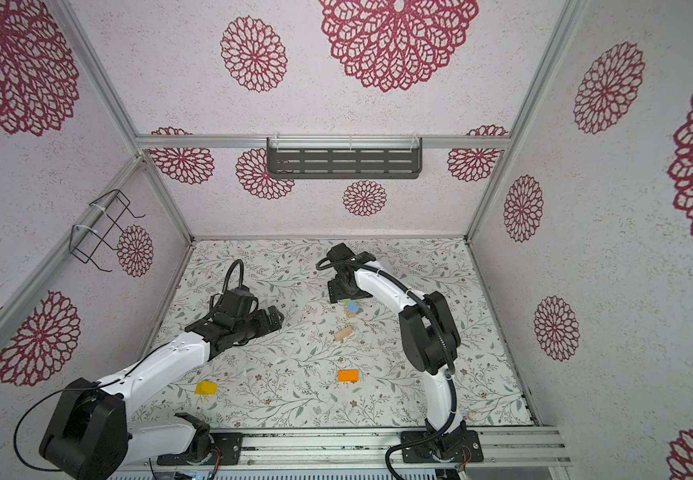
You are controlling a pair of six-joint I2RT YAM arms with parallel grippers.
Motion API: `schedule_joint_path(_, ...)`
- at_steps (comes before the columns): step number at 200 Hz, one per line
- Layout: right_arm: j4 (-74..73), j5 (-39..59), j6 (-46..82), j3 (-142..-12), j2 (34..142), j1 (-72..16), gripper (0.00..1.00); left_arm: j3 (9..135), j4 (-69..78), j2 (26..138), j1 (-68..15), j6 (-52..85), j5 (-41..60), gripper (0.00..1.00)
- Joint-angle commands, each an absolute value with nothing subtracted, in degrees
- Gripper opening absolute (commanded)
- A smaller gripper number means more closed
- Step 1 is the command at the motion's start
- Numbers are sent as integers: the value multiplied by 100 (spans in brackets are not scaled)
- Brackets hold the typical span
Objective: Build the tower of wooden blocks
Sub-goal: 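Lower the right gripper onto the lime green block and close on it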
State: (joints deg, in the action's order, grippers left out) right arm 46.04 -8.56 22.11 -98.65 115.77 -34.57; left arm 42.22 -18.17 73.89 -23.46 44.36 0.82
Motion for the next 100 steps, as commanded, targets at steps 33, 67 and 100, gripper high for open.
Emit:
schedule_joint_path(33, 4605, -881, 2305, -9879, 11581, -3404, 82, 4184, -1724, 7280, -2296, 4403, 99, 97)
schedule_joint_path(67, 4612, -898, 2299, -9879, 11597, -3403, 78, 4184, -1730, 7269, -2301, 4394, 90, 97)
schedule_joint_path(100, 4638, -932, 2276, -9888, 11619, -3401, 73, 4184, -1731, 7297, -2299, 4395, 90, 97)
